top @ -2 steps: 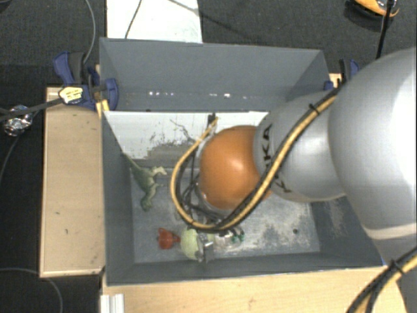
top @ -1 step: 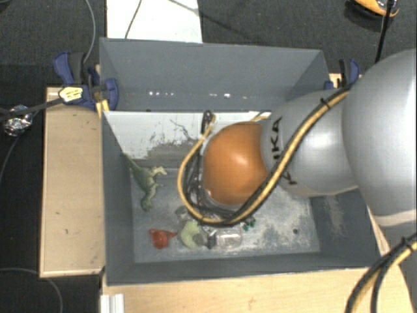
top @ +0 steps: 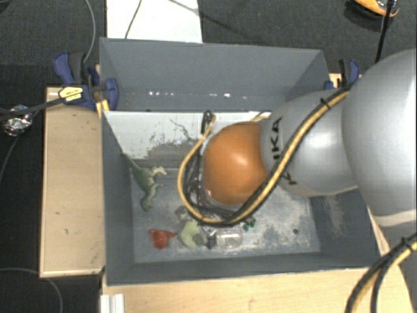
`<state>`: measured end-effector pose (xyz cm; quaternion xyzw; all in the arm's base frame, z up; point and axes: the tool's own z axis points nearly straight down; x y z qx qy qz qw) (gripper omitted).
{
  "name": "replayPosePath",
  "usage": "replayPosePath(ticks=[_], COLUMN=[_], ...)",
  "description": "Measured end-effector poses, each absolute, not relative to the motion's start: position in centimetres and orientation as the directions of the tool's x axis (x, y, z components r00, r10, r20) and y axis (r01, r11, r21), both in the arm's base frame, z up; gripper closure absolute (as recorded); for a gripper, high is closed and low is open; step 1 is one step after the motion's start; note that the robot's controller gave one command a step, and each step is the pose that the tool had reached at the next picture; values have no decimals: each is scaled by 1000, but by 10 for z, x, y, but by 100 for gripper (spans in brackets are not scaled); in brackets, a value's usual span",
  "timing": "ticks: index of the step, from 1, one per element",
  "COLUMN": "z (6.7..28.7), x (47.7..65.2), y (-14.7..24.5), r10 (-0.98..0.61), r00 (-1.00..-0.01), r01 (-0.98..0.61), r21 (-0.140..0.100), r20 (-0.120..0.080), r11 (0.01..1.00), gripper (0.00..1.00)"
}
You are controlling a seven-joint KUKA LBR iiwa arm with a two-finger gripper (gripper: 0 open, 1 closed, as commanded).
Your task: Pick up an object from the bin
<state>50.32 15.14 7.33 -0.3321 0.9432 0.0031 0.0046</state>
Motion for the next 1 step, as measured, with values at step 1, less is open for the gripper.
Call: replayPosePath(ticks=[1], z=[77], x=[502], y=[151], r10=[-626], r00=[-780], r01=[-626], r21=[4], r20=[-11], r11=[780], gripper=[100])
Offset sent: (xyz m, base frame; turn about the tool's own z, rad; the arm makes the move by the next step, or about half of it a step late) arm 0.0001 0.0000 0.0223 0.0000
